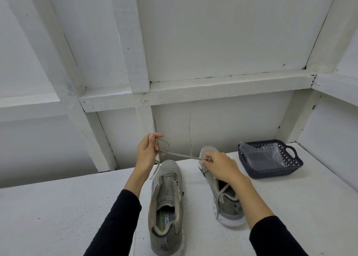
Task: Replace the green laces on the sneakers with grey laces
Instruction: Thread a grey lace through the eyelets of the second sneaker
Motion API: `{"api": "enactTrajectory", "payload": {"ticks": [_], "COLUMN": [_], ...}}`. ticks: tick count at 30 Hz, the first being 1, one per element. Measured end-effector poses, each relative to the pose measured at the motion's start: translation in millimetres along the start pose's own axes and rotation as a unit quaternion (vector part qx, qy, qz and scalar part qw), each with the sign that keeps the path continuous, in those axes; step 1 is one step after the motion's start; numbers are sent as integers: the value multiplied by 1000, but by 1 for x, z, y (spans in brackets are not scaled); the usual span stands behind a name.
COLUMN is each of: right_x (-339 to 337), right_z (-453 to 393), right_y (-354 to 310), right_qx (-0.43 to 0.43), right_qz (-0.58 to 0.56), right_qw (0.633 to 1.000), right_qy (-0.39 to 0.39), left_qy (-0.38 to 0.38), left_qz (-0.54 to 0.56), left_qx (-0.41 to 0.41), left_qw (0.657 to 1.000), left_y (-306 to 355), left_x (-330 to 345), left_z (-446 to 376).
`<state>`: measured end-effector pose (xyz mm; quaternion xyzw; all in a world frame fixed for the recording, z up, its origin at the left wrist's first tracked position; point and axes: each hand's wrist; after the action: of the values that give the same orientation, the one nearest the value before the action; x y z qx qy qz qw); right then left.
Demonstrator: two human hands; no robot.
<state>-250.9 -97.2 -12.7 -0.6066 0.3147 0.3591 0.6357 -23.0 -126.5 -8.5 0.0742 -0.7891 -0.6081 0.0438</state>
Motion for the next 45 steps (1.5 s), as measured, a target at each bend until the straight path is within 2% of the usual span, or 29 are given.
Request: {"api": "enactTrajectory", "payload": {"ticks": [1, 2, 3, 5, 6, 8, 11, 12, 15, 16, 17, 18, 19, 20, 21, 23, 24, 25, 26, 29, 31, 35, 37, 39, 42, 43, 44, 45], "right_x": [-1, -2, -5, -9, -12, -15, -21, -23, -33, -35, -36, -36, -34, -31, -29, -23, -21, -20, -17, -5, 6, 15, 12, -1, -28, -37, -44, -50], "right_z": [-1, -1, -2, -5, -7, -8, -8, -8, -9, -11, -12, -14, -17, -19, -21, -21, -19, -17, -15, -11, -8, -2, -1, -2, -5, -7, -10, -12], "right_y": [1, -1, -1, 2, 2, 0, 0, 2, 12, 16, 21, 26, 30, 33, 33, 31, 26, 19, 10, -18, -32, -37, -29, -22, -12, -9, -6, -2], "right_qx": [5, 21, 41, 68, 71, 66, 60, 55, 29, 33, 41, 52, 63, 77, 100, 132, 121, 98, 70, 5, -13, -37, -48, -29, -16, -9, 5, 23], "right_qz": [-105, -229, -357, -586, -656, -726, -781, -811, -903, -917, -920, -910, -887, -847, -784, -604, -521, -465, -436, -365, -332, -360, -469, -612, -750, -776, -786, -776], "right_qw": [993, 970, 929, 800, 742, 668, 606, 569, 427, 397, 388, 402, 440, 502, 584, 750, 812, 854, 881, 931, 940, 919, 868, 779, 659, 630, 617, 624], "right_qy": [-45, -75, -89, -105, -119, -150, -143, -125, -31, 8, 45, 84, 122, 157, 187, 234, 232, 210, 170, 1, -77, -155, -158, -136, -55, -15, 32, 83], "left_qy": [-13, -37, -70, -146, -175, -199, -136, -106, -37, -16, 0, 11, 17, 20, 18, -1, -18, -42, -68, -128, -146, -144, -129, -117, -123, -125, -130, -139], "left_qz": [-41, -85, -129, -219, -263, -305, -260, -231, -164, -153, -149, -149, -148, -144, -141, -153, -172, -197, -224, -291, -313, -299, -286, -275, -259, -254, -250, -245], "left_qx": [15, 33, 50, 70, 72, 71, 78, 77, 48, 38, 33, 34, 40, 43, 45, 54, 61, 68, 74, 108, 136, 127, 94, 66, 44, 36, 29, 28], "left_qw": [999, 995, 988, 962, 946, 929, 953, 964, 985, 987, 988, 988, 988, 988, 989, 987, 983, 977, 969, 942, 929, 935, 945, 952, 957, 958, 959, 959], "left_y": [0, -1, -1, -3, -6, -9, -7, -5, -6, -8, -9, -8, -7, -6, -5, -5, -6, -6, -5, 0, 2, 9, 9, 8, 8, 8, 7, 7], "left_x": [-3, -7, -10, -13, -13, -10, -7, -8, -15, -18, -20, -21, -21, -21, -21, -20, -18, -16, -12, 0, 4, 6, 3, -2, -5, -4, -3, -2], "left_z": [0, 0, 0, 1, 1, 0, -1, -1, -4, -5, -6, -5, -4, -3, -2, -2, -2, -2, -2, -3, -6, -8, -9, -9, -7, -6, -6, -6]}}
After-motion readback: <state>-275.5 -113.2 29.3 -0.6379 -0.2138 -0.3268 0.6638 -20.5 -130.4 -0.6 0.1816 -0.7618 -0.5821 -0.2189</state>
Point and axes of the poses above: each hand's wrist, its own z-axis away from the middle knuckle, its own x-axis out of the palm, y = z × x, and after that the axes turned 4 degrees about x, right-handed
